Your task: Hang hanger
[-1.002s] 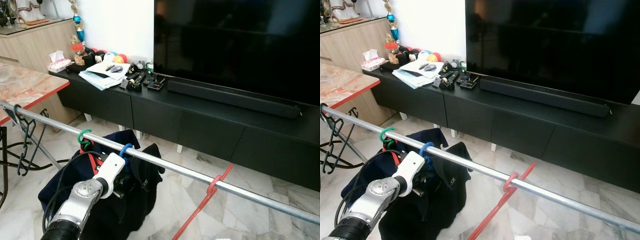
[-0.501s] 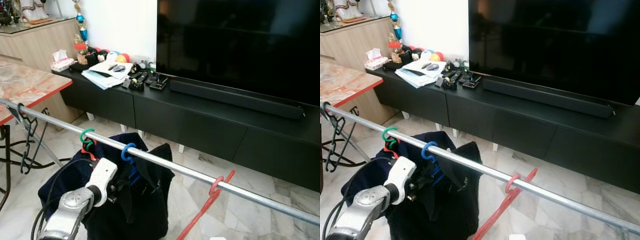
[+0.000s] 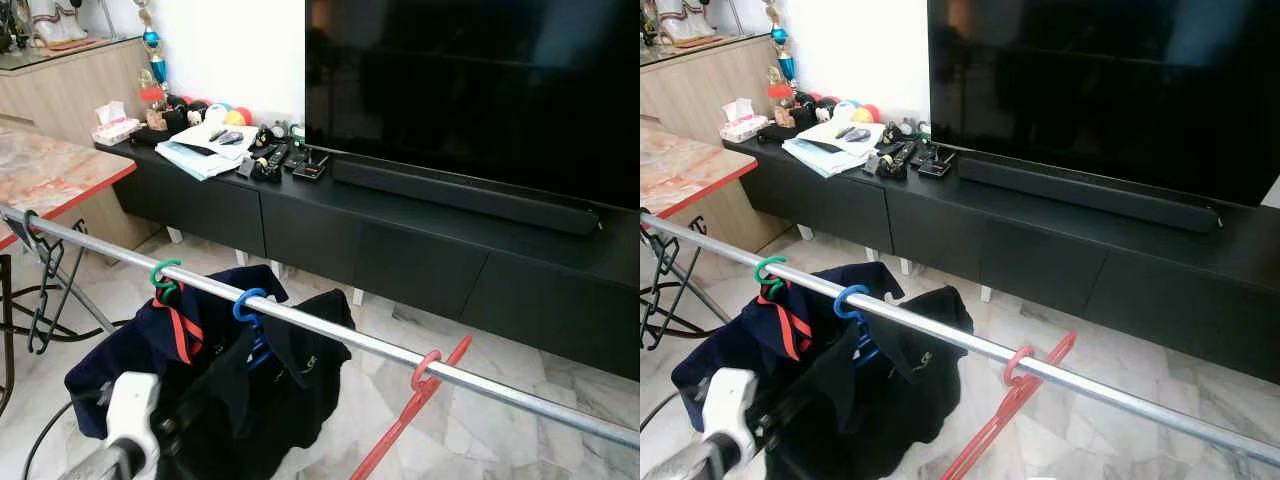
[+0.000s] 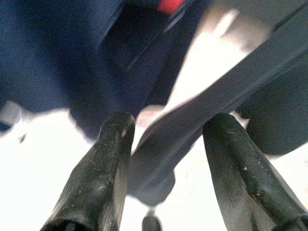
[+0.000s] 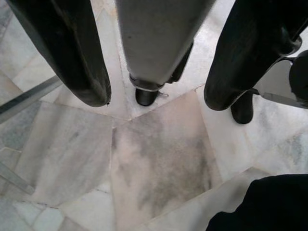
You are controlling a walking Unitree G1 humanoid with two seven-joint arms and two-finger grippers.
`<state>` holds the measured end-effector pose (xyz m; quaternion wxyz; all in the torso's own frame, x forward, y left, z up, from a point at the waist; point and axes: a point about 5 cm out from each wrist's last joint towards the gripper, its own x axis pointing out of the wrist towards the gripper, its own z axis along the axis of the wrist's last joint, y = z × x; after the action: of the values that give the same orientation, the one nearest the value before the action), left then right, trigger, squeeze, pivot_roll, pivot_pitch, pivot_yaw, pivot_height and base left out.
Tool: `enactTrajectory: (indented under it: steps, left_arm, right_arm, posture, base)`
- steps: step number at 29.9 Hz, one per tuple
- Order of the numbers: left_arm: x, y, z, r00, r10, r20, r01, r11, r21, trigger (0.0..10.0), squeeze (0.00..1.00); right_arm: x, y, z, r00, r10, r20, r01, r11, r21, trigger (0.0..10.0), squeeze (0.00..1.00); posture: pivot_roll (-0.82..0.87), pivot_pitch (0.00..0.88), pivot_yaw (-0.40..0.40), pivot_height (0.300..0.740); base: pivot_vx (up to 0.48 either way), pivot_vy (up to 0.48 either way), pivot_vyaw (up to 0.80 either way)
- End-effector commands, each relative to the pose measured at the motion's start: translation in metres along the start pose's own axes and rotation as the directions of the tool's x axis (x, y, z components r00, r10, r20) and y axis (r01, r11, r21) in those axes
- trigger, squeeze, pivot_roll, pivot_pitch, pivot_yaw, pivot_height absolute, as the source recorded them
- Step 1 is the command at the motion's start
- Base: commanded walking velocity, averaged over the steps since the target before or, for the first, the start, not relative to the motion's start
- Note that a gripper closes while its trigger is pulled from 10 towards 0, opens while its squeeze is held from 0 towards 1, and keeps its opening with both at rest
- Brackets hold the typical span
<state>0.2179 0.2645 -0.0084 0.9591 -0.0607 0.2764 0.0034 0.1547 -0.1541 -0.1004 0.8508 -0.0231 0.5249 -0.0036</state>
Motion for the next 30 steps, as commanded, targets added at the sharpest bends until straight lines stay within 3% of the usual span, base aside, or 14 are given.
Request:
enactTrajectory:
  steps: [1, 3, 7, 9, 12, 16, 21, 30]
  left_arm:
    - [-0.003, 0.008, -0.019, 0.994, 0.045, -0.098, -0.043, 0.999, 0.019, 10.0, 0.0]
    - [-0.005, 0.004, -0.046, 0.975, 0.047, -0.216, -0.028, 0.995, 0.092, 10.0, 0.0]
    - [-0.007, 0.001, -0.065, 0.952, 0.079, -0.294, -0.045, 0.992, 0.119, 10.0, 0.0]
    - [-0.011, -0.006, -0.087, 0.907, 0.12, -0.405, -0.041, 0.979, 0.2, 10.0, 0.0]
    - [-0.014, -0.015, -0.101, 0.879, 0.113, -0.463, -0.019, 0.979, 0.203, 10.0, 0.0]
    - [-0.013, -0.023, -0.107, 0.858, 0.115, -0.501, -0.007, 0.977, 0.212, 10.0, 0.0]
    - [-0.011, -0.025, -0.108, 0.859, 0.129, -0.496, -0.038, 0.981, 0.19, 10.0, 0.0]
    - [-0.011, -0.024, -0.109, 0.846, 0.133, -0.516, -0.028, 0.978, 0.205, 10.0, 0.0]
  right_arm:
    - [0.0, -0.001, 0.0, 1.0, -0.011, 0.005, 0.011, 1.0, -0.003, 10.0, 0.0]
    - [0.0, -0.001, 0.0, 1.0, -0.012, 0.004, 0.012, 1.0, -0.002, 10.0, 0.0]
    - [0.0, -0.006, -0.001, 1.0, -0.017, 0.001, 0.017, 1.0, -0.003, 10.0, 0.0]
    - [0.0, -0.01, 0.0, 1.0, -0.022, 0.002, 0.022, 1.0, -0.003, 10.0, 0.0]
    - [0.0, -0.014, 0.002, 1.0, -0.027, 0.004, 0.027, 1.0, -0.002, 10.0, 0.0]
    - [0.0, -0.023, 0.004, 0.999, -0.036, 0.008, 0.036, 0.999, -0.009, 10.0, 0.0]
    - [-0.001, -0.025, -0.003, 1.0, -0.025, -0.005, 0.025, 0.999, -0.045, 10.0, 0.0]
    - [-0.002, -0.025, -0.009, 0.999, -0.028, -0.019, 0.028, 1.0, 0.0, 10.0, 0.0]
  posture:
    - [0.09, 0.0, 0.019, 0.74]
    - [0.09, 0.0, 0.017, 0.74]
    - [0.09, 0.0, 0.017, 0.74]
    - [0.09, 0.0, 0.018, 0.74]
    - [0.08, 0.0, 0.021, 0.74]
    - [0.07, 0.0, 0.023, 0.74]
    - [0.07, 0.0, 0.023, 0.74]
    - [0.07, 0.0, 0.029, 0.74]
  base:
    - [0.0, 0.0, 0.0]
    - [0.0, 0.0, 0.0]
    - [0.0, 0.0, 0.0]
    - [0.0, 0.0, 0.0]
    - [0.0, 0.0, 0.0]
    - [0.0, 0.292, 0.0]
    - [0.0, 0.48, 0.32]
    - [0.0, 0.48, 0.16]
